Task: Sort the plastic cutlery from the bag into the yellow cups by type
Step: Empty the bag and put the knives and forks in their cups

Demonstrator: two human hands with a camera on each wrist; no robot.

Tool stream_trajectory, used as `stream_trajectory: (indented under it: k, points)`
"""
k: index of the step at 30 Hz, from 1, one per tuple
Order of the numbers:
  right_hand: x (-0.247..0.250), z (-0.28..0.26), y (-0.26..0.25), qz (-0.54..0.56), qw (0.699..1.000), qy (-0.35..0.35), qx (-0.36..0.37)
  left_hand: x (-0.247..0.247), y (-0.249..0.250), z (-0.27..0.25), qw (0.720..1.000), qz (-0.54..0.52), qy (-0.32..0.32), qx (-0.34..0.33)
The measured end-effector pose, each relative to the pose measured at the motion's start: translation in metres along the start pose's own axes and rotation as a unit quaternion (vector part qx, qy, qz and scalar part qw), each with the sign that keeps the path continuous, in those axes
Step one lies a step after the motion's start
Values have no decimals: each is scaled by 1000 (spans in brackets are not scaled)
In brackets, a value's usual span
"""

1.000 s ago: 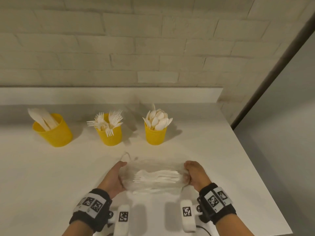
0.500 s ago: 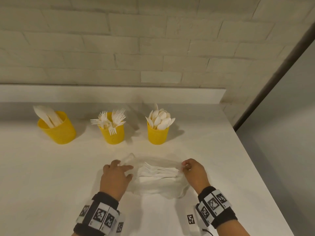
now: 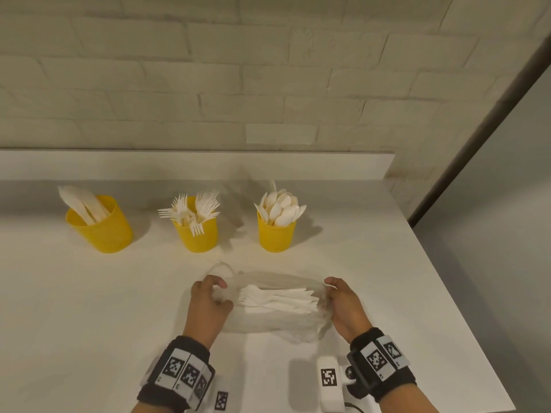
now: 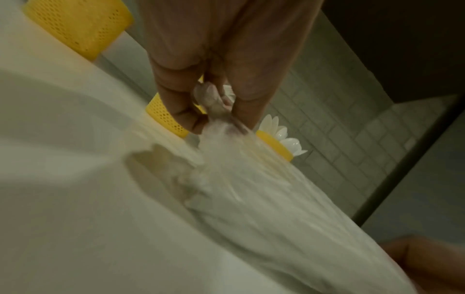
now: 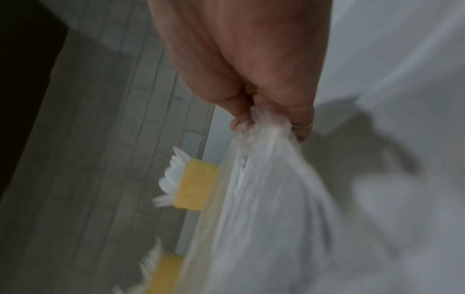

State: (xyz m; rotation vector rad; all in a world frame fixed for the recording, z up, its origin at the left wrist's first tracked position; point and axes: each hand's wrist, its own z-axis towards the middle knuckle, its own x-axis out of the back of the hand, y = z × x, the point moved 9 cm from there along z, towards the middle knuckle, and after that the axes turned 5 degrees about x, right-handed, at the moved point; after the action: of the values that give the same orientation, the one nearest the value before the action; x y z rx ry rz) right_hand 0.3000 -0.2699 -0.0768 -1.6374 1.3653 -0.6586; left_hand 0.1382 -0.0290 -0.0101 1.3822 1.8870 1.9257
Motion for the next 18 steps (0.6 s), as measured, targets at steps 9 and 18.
stream_trajectory:
  k: [9,18]
  points:
    - [-85,-56,-58,-453,799,-136,372,-17,-1,-12,968,204,-113,-90]
    - [-120,-40,-1,-735,590,-226,248,-31,-6,-30,956,193,-213,-60]
